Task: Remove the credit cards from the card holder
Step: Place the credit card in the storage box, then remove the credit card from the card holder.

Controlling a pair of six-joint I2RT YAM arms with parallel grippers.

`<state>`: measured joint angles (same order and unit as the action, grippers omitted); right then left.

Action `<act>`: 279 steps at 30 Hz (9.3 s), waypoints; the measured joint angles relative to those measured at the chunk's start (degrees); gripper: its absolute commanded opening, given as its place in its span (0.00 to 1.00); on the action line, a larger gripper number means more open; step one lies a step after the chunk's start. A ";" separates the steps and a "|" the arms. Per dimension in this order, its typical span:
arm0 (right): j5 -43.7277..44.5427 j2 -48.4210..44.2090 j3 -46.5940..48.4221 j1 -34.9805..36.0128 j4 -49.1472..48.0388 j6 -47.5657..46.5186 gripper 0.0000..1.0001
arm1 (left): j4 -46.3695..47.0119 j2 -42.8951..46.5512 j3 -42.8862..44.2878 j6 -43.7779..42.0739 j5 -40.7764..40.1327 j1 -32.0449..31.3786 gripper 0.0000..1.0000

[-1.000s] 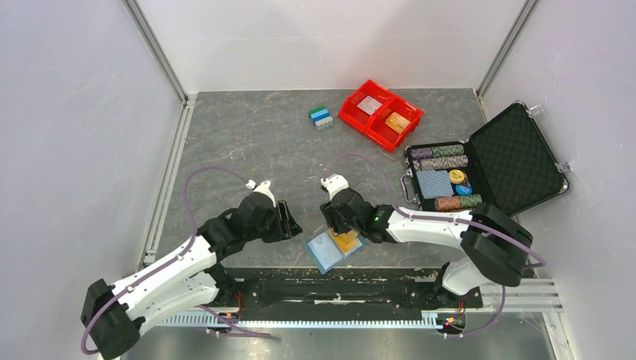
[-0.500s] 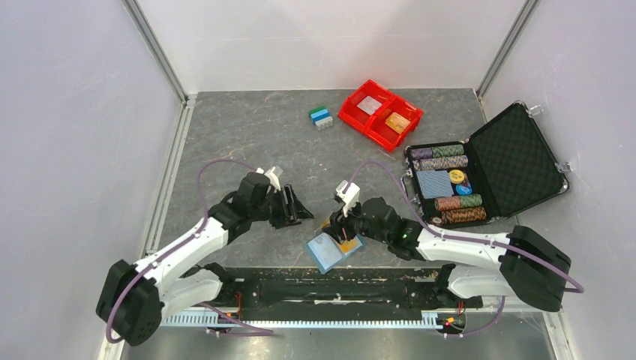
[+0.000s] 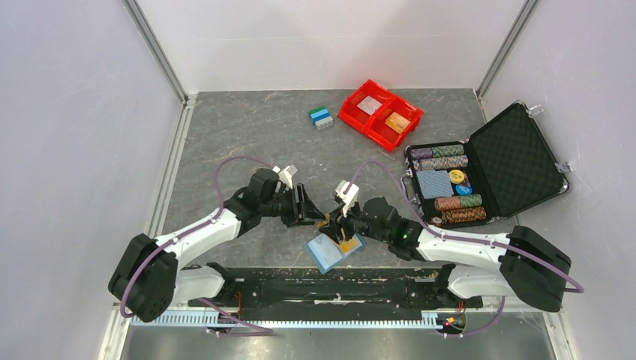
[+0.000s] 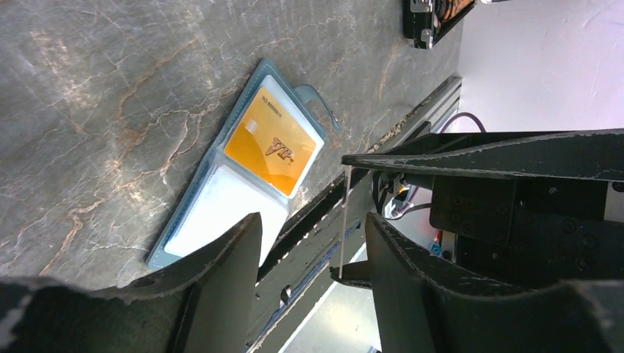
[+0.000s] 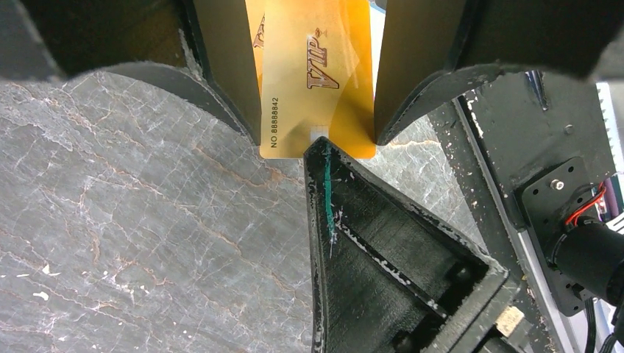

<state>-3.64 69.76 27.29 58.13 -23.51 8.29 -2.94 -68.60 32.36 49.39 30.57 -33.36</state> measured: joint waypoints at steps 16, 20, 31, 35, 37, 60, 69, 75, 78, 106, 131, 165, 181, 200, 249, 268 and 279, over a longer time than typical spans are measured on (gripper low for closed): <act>-0.90 2.58 1.68 0.15 0.04 0.00 0.48 | 2.64 -0.24 -0.13 0.61 2.19 -0.22 0.10; -0.90 2.58 1.68 0.15 -0.07 0.00 0.48 | 2.47 0.59 -0.48 0.79 2.43 -0.24 0.02; -0.61 1.95 1.68 0.22 0.48 -0.50 0.72 | 2.73 1.01 -0.92 1.11 2.38 -0.24 0.02; 0.96 -0.22 1.38 0.22 1.51 -0.63 0.77 | 2.95 1.01 -0.92 1.70 2.36 -0.24 0.02; 1.55 -2.25 0.76 0.15 2.23 -0.31 0.80 | 3.08 1.01 -0.92 1.77 2.14 -0.24 0.02; -14.84 -13.57 -14.95 -16.65 -14.25 40.15 0.61 | 12.63 16.28 -5.62 8.20 -5.07 -0.09 0.02; -15.93 -12.55 -17.81 -16.72 -27.17 50.21 0.44 | 18.78 18.75 -8.63 12.41 -5.01 -0.09 0.02; -15.80 -11.10 -17.81 -16.72 -30.73 53.13 0.25 | 21.62 19.96 -9.97 13.05 -5.05 -0.09 0.02; -15.78 -10.01 -17.81 -16.74 -31.91 54.03 0.04 | 22.25 20.39 -10.27 13.29 -5.05 -0.09 0.03; -13.92 0.07 15.98 -50.18 11.34 29.94 0.00 | -23.17 18.62 11.85 -16.28 -18.14 0.02 1.00; -2.01 43.43 59.95 -57.55 32.87 29.40 0.02 | -33.59 19.93 13.88 -23.54 -21.53 0.02 1.00; 1.66 55.04 68.83 -57.55 33.53 35.52 0.29 | -34.29 22.27 13.86 -23.61 -23.65 0.02 1.00; 4.42 48.17 70.01 -57.57 37.75 28.57 0.40 | -34.27 21.57 13.86 -23.63 -24.48 0.02 1.00; -1.66 12.72 32.02 -32.63 37.79 9.68 0.62 | -35.17 20.35 13.86 -25.92 -24.92 0.02 1.00; 24.63 18.45 16.09 7.30 36.09 11.28 0.62 | -36.41 24.85 13.86 -26.10 -29.16 0.02 1.00; 27.43 15.28 13.22 4.44 33.88 14.67 0.51 | -36.28 21.22 13.53 -23.32 -28.85 0.02 1.00; 21.92 11.17 9.66 0.90 28.44 16.20 0.52 | -32.70 16.83 9.16 -17.18 -21.51 0.02 0.97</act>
<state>18.28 80.93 36.95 59.02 4.93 24.49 -35.64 -51.77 41.52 32.21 9.06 -33.34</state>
